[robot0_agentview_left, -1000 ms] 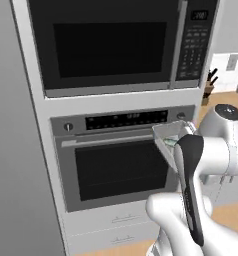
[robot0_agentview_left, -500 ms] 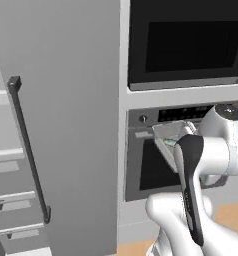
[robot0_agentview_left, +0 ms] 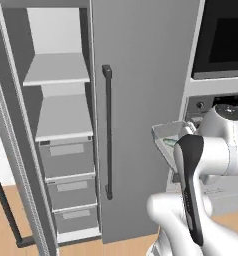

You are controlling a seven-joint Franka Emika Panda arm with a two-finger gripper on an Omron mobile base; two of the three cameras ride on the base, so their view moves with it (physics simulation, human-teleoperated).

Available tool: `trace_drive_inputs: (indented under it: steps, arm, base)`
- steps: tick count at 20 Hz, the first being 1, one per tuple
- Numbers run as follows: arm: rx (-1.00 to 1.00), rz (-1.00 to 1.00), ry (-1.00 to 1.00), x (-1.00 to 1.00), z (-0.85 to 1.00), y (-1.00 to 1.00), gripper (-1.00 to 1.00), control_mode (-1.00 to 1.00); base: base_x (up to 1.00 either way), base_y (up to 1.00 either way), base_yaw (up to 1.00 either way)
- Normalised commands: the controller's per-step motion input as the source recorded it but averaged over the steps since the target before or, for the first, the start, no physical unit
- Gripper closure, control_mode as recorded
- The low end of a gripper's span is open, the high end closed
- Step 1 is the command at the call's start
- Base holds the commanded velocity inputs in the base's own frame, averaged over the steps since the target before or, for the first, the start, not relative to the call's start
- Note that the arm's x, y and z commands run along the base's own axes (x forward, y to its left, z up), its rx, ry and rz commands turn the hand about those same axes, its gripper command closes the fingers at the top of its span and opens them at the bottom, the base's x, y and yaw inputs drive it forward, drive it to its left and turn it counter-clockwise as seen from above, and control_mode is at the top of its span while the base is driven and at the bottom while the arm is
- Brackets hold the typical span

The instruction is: Take the meat container that has the fish and place it on the second highest rack of the freezer. Then take the vegetable container that has the bell pepper and lemon wedge and place it on the highest rack of the freezer.

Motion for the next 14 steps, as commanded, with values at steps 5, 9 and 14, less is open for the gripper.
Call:
trace_drive_inputs:
  steps: [5,9,14]
  arm:
    - [0.00,0.00,0.00,0.00,0.00,0.00,1.00,1.00]
    - [0.00,0.00,0.00,0.00,0.00,0.00,1.00,1.00]
    - [0.00,0.00,0.00,0.00,0.00,0.00,1.00,1.00]
  base:
    - [-0.03,0.81,0.01]
    - [0.08,0.49,0.10]
    - [0.15,0.26,0.07]
